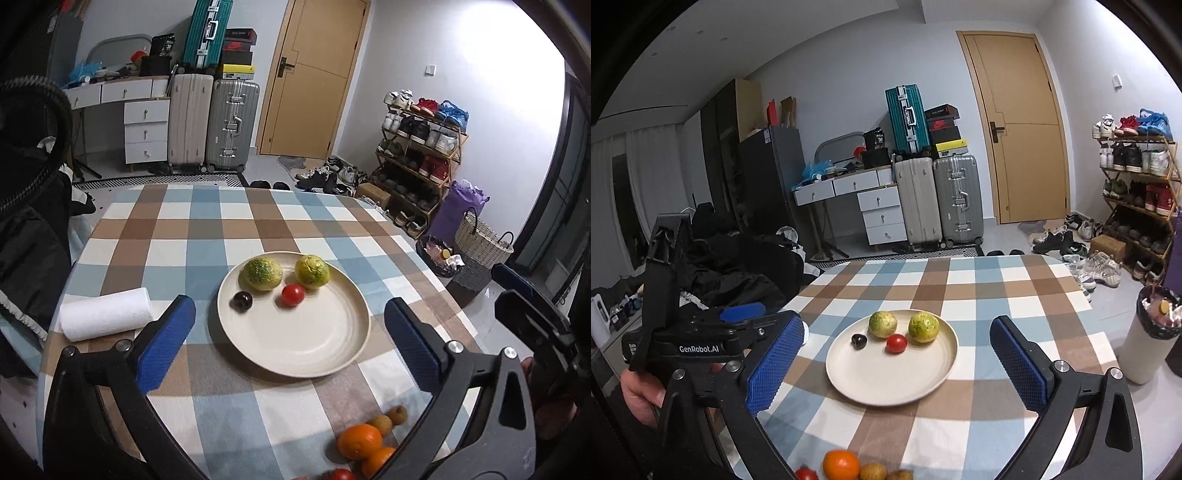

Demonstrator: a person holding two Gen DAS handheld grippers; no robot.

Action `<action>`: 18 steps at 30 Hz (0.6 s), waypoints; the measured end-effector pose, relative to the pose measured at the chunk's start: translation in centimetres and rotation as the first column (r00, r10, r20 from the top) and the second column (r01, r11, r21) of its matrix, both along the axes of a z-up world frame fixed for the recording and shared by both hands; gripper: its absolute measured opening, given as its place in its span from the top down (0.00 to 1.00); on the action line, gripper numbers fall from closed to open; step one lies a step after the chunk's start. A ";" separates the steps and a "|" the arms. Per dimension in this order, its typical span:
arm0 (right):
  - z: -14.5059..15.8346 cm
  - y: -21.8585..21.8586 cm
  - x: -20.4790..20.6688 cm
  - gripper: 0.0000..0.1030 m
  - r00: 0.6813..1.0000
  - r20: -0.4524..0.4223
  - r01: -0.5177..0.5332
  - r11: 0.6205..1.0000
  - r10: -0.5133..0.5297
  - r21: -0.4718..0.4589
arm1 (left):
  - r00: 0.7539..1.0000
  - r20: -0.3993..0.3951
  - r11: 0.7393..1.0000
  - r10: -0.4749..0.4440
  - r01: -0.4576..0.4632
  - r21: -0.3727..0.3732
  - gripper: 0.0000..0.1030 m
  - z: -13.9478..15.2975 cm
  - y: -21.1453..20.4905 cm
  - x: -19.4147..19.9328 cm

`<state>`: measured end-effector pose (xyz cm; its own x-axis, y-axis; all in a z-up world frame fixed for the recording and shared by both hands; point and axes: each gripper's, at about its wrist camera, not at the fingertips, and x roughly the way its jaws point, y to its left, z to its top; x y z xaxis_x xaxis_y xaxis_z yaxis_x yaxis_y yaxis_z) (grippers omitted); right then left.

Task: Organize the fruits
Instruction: 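Withdraw both tools from the plate back toward the loose fruit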

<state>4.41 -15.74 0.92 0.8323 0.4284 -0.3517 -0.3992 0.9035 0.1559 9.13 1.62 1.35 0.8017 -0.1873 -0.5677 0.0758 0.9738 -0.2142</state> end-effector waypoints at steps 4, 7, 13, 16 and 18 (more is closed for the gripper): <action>0.0 -0.6 -2.1 0.00 1.000 0.011 0.014 1.000 -0.014 0.002 | 1.000 0.005 1.000 -0.008 0.008 0.018 0.01 0.7 -1.1 -2.4; -0.1 -0.9 -3.5 0.00 1.000 0.019 0.024 1.000 -0.024 0.008 | 1.000 0.011 0.999 -0.010 0.009 0.030 0.01 0.9 -1.8 -3.9; -1.1 -1.2 -6.2 0.00 0.999 0.021 0.030 0.999 -0.029 -0.026 | 1.000 0.004 0.999 -0.017 0.016 0.033 0.01 0.7 -2.7 -7.2; -1.9 -1.3 -7.4 0.00 0.999 0.010 0.041 0.999 -0.041 -0.035 | 1.000 -0.005 0.999 -0.015 0.015 0.029 0.01 0.4 -3.0 -8.5; -2.4 -1.3 -8.0 0.00 0.999 -0.003 0.049 0.998 -0.049 -0.039 | 1.000 -0.012 1.000 -0.009 0.010 0.029 0.01 0.1 -3.2 -9.1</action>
<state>-3.62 -17.07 -1.51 0.8506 0.3731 -0.3705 -0.3536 0.9274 0.1219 0.02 -1.56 1.44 0.7928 -0.1780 -0.5829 0.0827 0.9790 -0.1865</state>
